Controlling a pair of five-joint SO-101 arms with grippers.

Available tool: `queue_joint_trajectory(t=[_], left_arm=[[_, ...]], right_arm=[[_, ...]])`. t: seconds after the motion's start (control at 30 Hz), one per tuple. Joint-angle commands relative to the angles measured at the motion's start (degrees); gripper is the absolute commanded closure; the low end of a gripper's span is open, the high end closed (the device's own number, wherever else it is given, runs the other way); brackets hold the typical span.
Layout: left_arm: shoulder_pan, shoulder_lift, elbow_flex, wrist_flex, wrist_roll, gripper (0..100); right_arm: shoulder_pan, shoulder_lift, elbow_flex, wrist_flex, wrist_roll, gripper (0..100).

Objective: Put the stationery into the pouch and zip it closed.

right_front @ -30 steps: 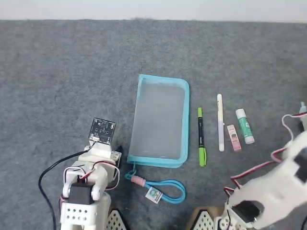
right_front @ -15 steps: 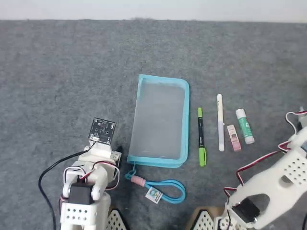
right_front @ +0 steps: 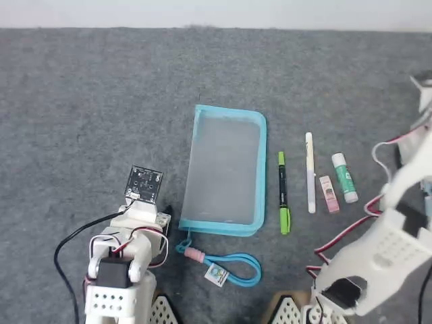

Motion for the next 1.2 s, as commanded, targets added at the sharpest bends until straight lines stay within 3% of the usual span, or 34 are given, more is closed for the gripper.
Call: queue_joint_trajectory(t=[0.0,0.17,0.47,0.67,1.17], left_arm=[[-0.26,0.09,-0.31,0.35,-0.35,86],[-0.26,0.09,-0.31,0.35,-0.35,86],[-0.26,0.09,-0.31,0.35,-0.35,86],[-0.26,0.09,-0.31,0.35,-0.35,86],[-0.26,0.09,-0.31,0.35,-0.35,86]], right_arm=[[-4.79,-7.25,0.97,1.89,-5.71,90.5],[-13.14,-13.05,13.27,-1.89,-9.93,90.5],[-31.52,-32.57,49.67,-21.14,-24.26,90.1],[-44.44,-32.22,55.21,-24.31,-31.74,90.0],[-45.23,-16.84,55.12,-30.46,-34.29,89.9]])
